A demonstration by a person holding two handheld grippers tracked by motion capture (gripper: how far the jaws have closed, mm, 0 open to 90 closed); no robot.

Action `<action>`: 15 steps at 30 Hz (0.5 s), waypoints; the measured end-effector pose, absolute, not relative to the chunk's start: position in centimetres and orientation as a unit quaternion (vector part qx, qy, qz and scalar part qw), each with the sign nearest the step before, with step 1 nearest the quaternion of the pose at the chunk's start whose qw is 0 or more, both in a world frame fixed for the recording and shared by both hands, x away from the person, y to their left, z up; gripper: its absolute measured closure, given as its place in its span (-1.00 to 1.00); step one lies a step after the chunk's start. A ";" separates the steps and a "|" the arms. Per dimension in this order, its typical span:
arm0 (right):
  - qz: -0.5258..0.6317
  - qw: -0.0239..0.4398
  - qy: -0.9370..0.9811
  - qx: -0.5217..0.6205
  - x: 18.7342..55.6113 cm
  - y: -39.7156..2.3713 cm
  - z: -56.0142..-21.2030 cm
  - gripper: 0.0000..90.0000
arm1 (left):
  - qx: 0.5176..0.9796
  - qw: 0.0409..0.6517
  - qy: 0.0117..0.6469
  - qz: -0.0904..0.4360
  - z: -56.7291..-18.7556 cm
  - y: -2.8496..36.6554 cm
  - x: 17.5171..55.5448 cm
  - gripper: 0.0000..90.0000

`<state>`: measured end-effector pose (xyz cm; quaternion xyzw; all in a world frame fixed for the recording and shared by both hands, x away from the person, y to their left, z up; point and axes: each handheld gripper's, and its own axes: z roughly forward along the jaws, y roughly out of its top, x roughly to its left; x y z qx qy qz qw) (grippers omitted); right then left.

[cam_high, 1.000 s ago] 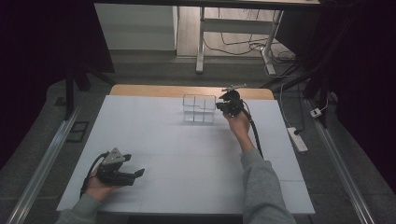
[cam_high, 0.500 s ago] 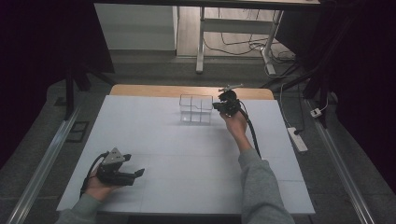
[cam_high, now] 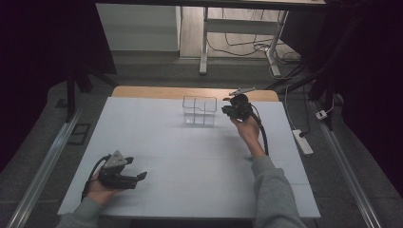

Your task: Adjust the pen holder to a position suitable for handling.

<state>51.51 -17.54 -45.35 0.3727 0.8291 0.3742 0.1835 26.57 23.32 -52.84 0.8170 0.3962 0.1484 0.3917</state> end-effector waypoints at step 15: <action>0.388 0.154 0.834 0.360 46.7 -22.0 -44.2 -0.02 | 0.816 0.389 0.399 0.152 -52.8 23.3 26.6 -0.60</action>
